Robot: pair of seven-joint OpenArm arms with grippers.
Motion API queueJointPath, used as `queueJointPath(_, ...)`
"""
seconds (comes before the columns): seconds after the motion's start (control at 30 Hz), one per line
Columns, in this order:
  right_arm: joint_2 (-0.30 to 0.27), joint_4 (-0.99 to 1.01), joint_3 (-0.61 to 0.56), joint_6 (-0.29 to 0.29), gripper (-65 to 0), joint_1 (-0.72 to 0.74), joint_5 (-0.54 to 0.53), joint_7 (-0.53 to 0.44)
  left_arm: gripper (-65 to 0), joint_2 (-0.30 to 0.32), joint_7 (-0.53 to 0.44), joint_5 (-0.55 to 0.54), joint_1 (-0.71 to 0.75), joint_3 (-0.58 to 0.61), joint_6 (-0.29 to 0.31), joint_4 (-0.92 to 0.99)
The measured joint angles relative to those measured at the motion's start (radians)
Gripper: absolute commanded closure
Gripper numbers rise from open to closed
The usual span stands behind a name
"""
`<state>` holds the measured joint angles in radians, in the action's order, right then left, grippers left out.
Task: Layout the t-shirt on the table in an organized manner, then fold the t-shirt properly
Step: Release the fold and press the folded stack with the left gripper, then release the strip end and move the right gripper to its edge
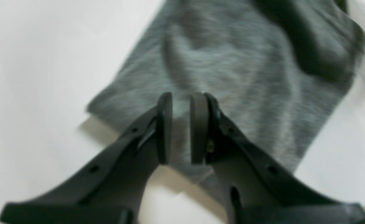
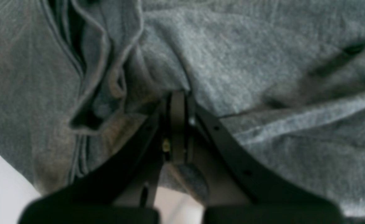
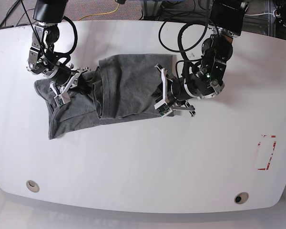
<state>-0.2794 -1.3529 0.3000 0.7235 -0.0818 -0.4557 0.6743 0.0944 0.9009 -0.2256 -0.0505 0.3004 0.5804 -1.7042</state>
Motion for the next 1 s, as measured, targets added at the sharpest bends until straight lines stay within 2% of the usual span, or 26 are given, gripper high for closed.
queueJointPath(0.2, 0.000, 0.000, 0.000, 0.000, -0.6, 0.000, 0.000, 0.000, -8.9, -0.002, -0.011, 0.002, -0.006, 0.008, -0.002, 0.079)
queueJointPath(0.33, 0.000, -0.001, 0.000, 0.000, -0.6, 0.003, 0.000, 0.003, -8.9, -0.002, -0.014, 0.051, -0.010, 0.008, -0.004, 0.185)
queueJointPath(0.37, -0.001, -0.001, 0.000, 0.000, -0.6, 0.006, 0.000, 0.004, -8.9, -0.002, -0.064, 0.050, -0.010, 0.006, 0.001, 0.214)
queueJointPath(0.5, 0.000, -0.006, 0.000, -0.001, -1.0, 0.011, 0.006, 0.011, -8.9, -0.002, -0.084, 0.051, -0.052, 0.033, 0.012, 0.285)
queueJointPath(0.57, 0.000, -0.032, 0.000, -0.012, -4.1, 0.011, 0.014, 0.027, -8.9, -0.004, -0.085, 0.069, -0.069, 0.055, 0.003, 0.298)
queueJointPath(0.67, -0.001, -0.095, 0.000, -0.018, -15.5, 0.002, 0.048, 0.065, -8.9, -0.009, -0.106, 0.071, -0.068, 0.059, -0.002, 0.303)
queueJointPath(0.73, 0.000, -0.137, 0.013, -0.020, -28.7, -0.003, 0.061, 0.105, -8.9, -0.008, -0.114, 0.070, -0.066, 0.058, -0.001, 0.304)
queueJointPath(0.77, 0.004, -0.165, 0.037, -0.019, -31.4, -0.004, 0.060, 0.142, -8.9, -0.008, -0.114, 0.068, -0.066, 0.058, -0.001, 0.304)
queueJointPath(0.83, 0.017, -0.209, 0.089, -0.018, -43.8, -0.002, 0.062, 0.198, -8.9, -0.008, -0.114, 0.068, -0.066, 0.059, -0.001, 0.306)
queueJointPath(0.9, 0.019, -0.263, 0.145, -0.026, -51.7, 0.014, 0.066, 0.237, -8.9, -0.008, -0.114, 0.068, -0.066, 0.058, -0.001, 0.306)
queueJointPath(1.0, 0.022, -0.307, 0.222, -0.027, -59.9, 0.059, 0.072, 0.294, -8.9, 0.002, -0.122, 0.066, -0.067, 0.061, 0.000, 0.306)
